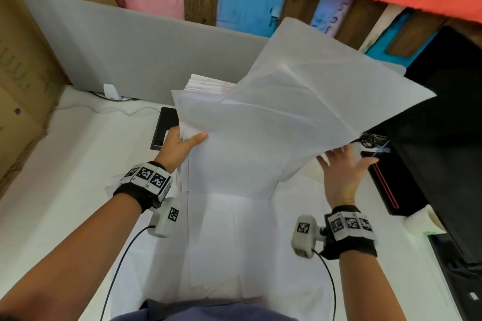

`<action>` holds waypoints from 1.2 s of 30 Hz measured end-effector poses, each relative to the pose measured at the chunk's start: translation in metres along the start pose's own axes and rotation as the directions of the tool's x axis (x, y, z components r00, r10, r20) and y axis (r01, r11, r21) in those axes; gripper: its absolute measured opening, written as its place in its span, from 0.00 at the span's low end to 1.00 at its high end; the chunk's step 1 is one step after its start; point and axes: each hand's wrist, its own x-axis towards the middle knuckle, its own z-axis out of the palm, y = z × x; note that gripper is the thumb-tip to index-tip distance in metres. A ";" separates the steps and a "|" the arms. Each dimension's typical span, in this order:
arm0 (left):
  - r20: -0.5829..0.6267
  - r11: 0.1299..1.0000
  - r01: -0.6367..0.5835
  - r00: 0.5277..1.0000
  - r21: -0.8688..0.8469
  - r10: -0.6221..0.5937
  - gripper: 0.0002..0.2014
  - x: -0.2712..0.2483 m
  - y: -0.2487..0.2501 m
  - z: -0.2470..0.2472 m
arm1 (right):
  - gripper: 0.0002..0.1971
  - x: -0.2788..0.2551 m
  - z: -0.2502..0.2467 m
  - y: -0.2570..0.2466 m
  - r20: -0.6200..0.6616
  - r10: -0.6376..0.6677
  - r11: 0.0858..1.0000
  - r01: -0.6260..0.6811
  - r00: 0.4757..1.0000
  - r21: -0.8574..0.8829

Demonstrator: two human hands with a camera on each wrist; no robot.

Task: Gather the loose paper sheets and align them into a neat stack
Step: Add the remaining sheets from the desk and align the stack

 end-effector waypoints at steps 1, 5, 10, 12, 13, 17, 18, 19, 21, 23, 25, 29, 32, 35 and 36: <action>0.000 1.000 0.000 1.000 0.002 0.000 0.15 0.000 0.000 0.000 | 0.43 -0.004 0.001 0.009 0.049 0.033 0.996 -0.029 0.998 -0.079; 0.010 1.000 -0.007 1.000 0.023 0.006 0.15 -0.001 0.002 0.001 | 0.33 -0.014 0.012 0.032 0.219 0.036 0.939 0.042 0.975 -0.341; 0.054 0.998 0.018 0.998 0.060 -0.022 0.16 -0.004 0.008 0.000 | 0.22 0.008 0.039 0.020 0.231 0.109 0.881 0.014 0.967 -0.473; 0.074 0.997 0.024 0.997 0.073 -0.029 0.18 -0.004 0.013 -0.002 | 0.28 0.017 0.050 0.015 0.242 0.139 0.860 0.004 0.960 -0.511; 0.082 0.997 0.023 0.996 0.077 -0.030 0.20 -0.004 0.015 -0.003 | 0.26 0.020 0.055 0.013 0.249 0.138 0.860 0.009 0.959 -0.511; 0.106 0.996 0.004 0.994 0.085 -0.013 0.22 -0.005 0.016 0.001 | 0.23 0.018 0.064 0.021 0.250 0.180 0.876 -0.039 0.951 -0.480; 0.091 0.997 -0.005 0.996 0.081 -0.002 0.22 -0.005 0.014 0.003 | 0.25 0.018 0.064 0.025 0.235 0.177 0.883 -0.049 0.956 -0.467; 0.060 0.997 -0.014 0.998 0.069 0.010 0.22 -0.006 0.012 0.005 | 0.26 0.017 0.065 0.028 0.221 0.173 0.888 -0.055 0.960 -0.457; -0.035 1.000 -0.017 0.999 0.026 0.018 0.19 -0.006 0.006 0.009 | 0.25 0.014 0.063 0.038 0.178 0.192 0.894 -0.097 0.965 -0.437; -0.127 0.999 -0.012 0.992 -0.041 0.006 0.23 -0.005 -0.001 0.016 | 0.24 0.008 0.060 0.046 0.149 0.237 0.892 -0.154 0.960 -0.425; -0.181 0.998 -0.014 0.983 -0.063 0.002 0.27 -0.006 -0.003 0.025 | 0.17 0.004 0.059 0.054 0.105 0.265 0.888 -0.200 0.959 -0.414; -0.221 0.998 -0.052 0.974 -0.026 0.045 0.27 -0.006 0.008 0.037 | 0.07 0.000 0.058 0.052 -0.011 0.203 0.895 -0.190 0.979 -0.403; -0.248 0.991 -0.134 0.961 -0.019 0.125 0.22 -0.006 0.023 0.035 | 0.06 0.001 0.062 0.034 0.041 0.123 0.922 -0.099 0.992 -0.373; -0.235 0.990 -0.142 0.962 -0.004 0.138 0.25 -0.008 0.025 0.028 | 0.12 0.000 0.060 0.026 0.114 0.095 0.921 -0.044 0.989 -0.388; -0.218 0.991 -0.133 0.967 0.008 0.132 0.28 -0.009 0.024 0.026 | 0.16 -0.001 0.058 0.025 0.120 0.102 0.917 -0.047 0.988 -0.396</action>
